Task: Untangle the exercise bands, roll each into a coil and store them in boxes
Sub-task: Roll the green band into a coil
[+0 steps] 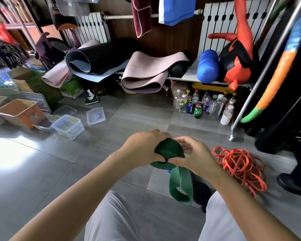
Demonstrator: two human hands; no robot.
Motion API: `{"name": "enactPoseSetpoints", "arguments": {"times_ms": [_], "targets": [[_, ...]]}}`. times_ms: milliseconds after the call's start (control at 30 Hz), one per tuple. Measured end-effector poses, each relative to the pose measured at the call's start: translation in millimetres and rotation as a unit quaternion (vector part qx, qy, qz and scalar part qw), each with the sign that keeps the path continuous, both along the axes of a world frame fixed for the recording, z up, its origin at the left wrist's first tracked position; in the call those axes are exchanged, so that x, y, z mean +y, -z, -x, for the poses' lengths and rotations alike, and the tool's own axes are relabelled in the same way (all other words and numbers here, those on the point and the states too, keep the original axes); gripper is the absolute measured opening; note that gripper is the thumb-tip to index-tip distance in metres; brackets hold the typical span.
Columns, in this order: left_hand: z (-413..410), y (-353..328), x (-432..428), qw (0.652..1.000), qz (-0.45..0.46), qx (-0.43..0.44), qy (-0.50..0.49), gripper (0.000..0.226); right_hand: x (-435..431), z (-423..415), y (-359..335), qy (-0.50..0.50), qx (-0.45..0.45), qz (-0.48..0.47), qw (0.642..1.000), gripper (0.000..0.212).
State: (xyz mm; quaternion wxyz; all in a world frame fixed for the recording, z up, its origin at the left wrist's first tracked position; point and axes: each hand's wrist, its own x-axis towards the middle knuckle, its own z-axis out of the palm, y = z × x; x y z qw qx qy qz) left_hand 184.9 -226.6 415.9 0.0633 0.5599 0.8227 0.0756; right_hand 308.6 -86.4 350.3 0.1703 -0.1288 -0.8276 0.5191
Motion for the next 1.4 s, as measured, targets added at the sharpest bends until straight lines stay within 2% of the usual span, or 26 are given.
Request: {"name": "enactPoseSetpoints", "arguments": {"times_ms": [133, 333, 433, 567, 600, 633, 667, 700, 800, 867, 900, 1000, 1067, 1200, 1300, 1400], "targets": [[6, 9, -7, 0.972, -0.150, -0.174, -0.042, 0.057, 12, -5, -9, -0.026, 0.005, 0.023, 0.999, 0.048], [11, 19, -9, 0.880, -0.320, -0.340, -0.085, 0.059, 20, -8, -10, -0.029, 0.050, 0.072, 0.996, 0.060], [8, 25, -7, 0.824, -0.374, -0.417, -0.092, 0.058, 20, -4, -8, -0.029, 0.094, 0.134, 0.986, 0.060], [-1, 38, -9, 0.714, -0.418, -0.557, -0.074, 0.048, 18, -5, -2, -0.032, 0.117, 0.187, 0.975, 0.064], [-2, 39, -9, 0.702, -0.419, -0.570, -0.078, 0.047, 17, -5, -3, -0.029, 0.120, 0.190, 0.974, 0.063], [-3, 39, -9, 0.708, -0.413, -0.566, -0.088, 0.048, 17, -5, -5, -0.024, 0.120, 0.189, 0.974, 0.061], [-2, 37, -10, 0.731, -0.397, -0.546, -0.100, 0.049, 17, -5, -7, -0.020, 0.116, 0.184, 0.976, 0.059], [1, 32, -10, 0.771, -0.367, -0.509, -0.108, 0.051, 17, -4, -10, -0.018, 0.110, 0.175, 0.978, 0.057], [12, 8, -15, 0.912, -0.238, -0.319, -0.095, 0.069, 16, -2, -14, -0.016, 0.068, 0.117, 0.991, 0.056], [13, -9, -14, 0.973, -0.149, -0.166, -0.053, 0.087, 12, 0, -14, -0.019, 0.039, 0.074, 0.996, 0.057], [11, -16, -10, 0.990, -0.095, -0.100, -0.032, 0.090, 10, 2, -14, -0.022, 0.025, 0.057, 0.998, 0.057], [2, -22, 6, 0.998, 0.057, 0.027, -0.001, 0.077, 2, 9, -14, -0.021, -0.006, 0.024, 0.999, 0.063], [1, -22, 12, 0.996, 0.082, 0.046, -0.003, 0.062, 1, 12, -11, -0.023, -0.015, 0.026, 0.999, 0.067], [7, -17, 8, 0.998, 0.032, -0.047, -0.021, 0.049, 13, 5, 3, -0.030, -0.011, 0.095, 0.995, 0.074], [15, -14, 0, 0.991, -0.035, -0.121, -0.052, 0.047, 27, -10, 23, -0.021, -0.059, 0.067, 0.996, 0.078], [25, -17, -5, 0.981, -0.072, -0.164, -0.073, 0.044, 32, -22, 57, 0.050, -0.095, 0.097, 0.989, 0.058]]}}
